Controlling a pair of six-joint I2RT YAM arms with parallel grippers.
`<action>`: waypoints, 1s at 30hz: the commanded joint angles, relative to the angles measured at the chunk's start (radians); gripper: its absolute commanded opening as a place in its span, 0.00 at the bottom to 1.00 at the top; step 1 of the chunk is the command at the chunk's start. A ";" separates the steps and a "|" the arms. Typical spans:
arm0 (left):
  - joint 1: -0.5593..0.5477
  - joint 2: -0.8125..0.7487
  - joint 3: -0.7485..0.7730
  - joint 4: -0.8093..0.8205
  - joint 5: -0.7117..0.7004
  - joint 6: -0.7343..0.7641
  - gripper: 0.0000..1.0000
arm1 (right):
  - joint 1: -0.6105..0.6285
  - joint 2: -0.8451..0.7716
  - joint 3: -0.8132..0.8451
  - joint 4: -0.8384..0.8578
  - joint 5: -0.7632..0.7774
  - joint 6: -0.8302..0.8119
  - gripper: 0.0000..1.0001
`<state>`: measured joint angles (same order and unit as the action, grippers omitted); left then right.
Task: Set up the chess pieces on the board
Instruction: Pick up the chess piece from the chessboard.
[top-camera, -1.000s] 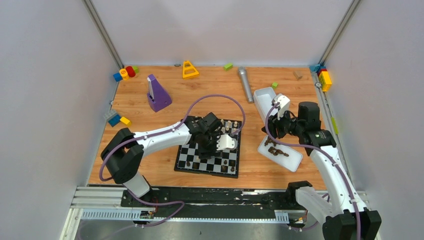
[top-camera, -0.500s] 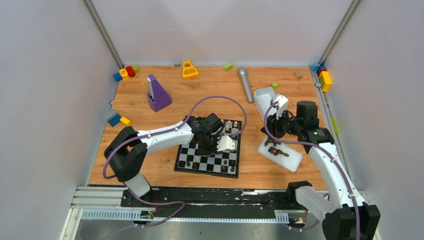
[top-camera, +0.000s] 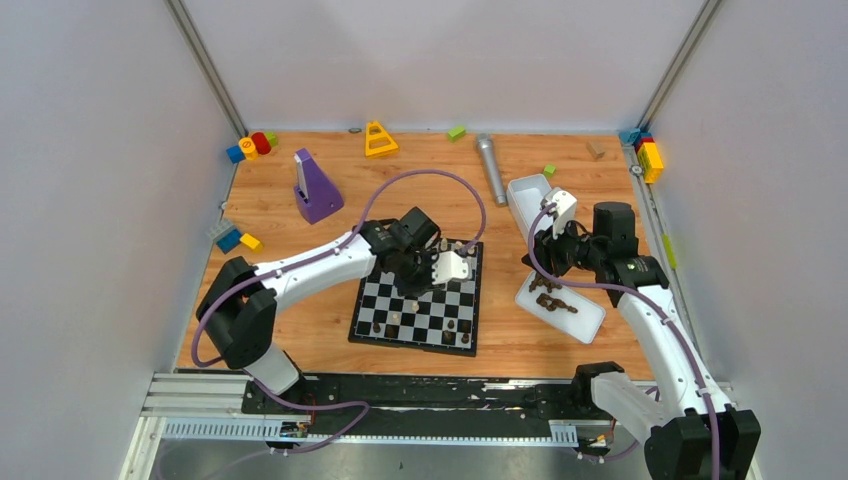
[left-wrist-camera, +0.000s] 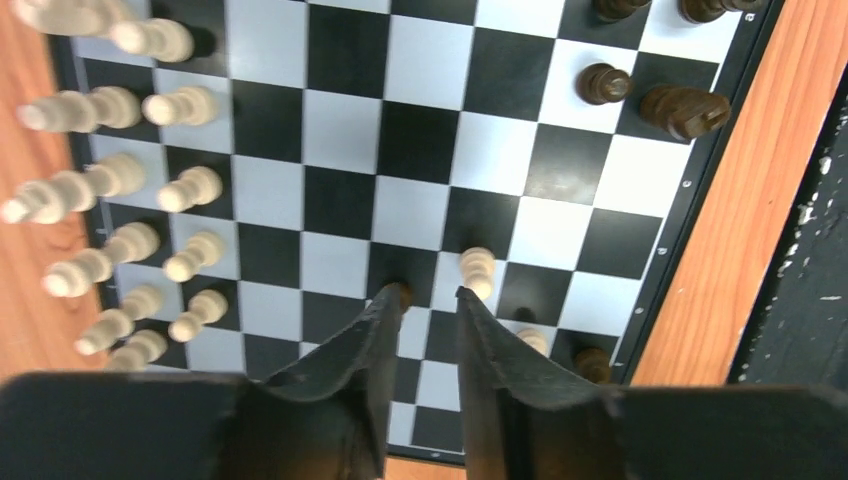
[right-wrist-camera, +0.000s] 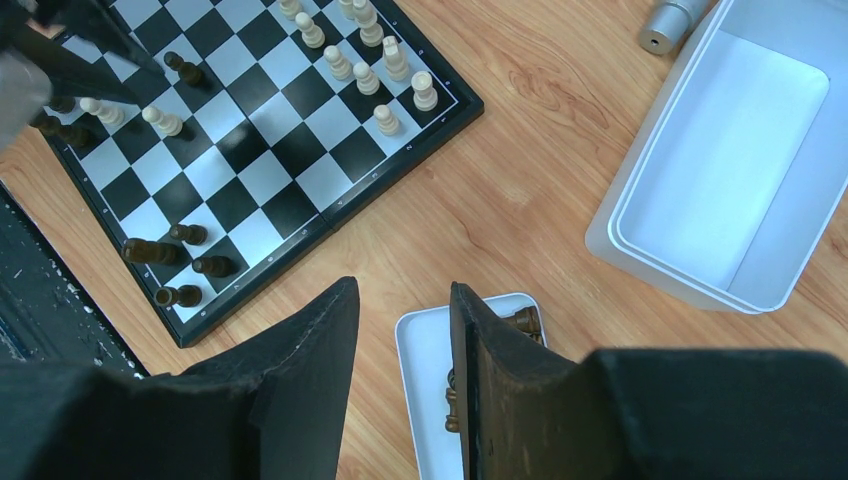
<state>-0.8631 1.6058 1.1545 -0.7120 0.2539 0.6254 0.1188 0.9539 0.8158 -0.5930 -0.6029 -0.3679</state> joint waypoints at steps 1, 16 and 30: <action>0.032 -0.051 0.048 -0.032 0.067 -0.016 0.40 | -0.004 -0.016 0.006 0.014 -0.020 -0.011 0.39; 0.005 0.100 0.050 -0.048 0.085 0.014 0.65 | -0.004 -0.003 0.003 0.012 -0.025 -0.014 0.39; -0.004 0.124 0.023 -0.043 0.051 0.011 0.40 | -0.004 0.003 0.005 0.005 -0.030 -0.018 0.39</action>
<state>-0.8581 1.7321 1.1801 -0.7647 0.3042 0.6334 0.1188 0.9543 0.8158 -0.5930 -0.6041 -0.3691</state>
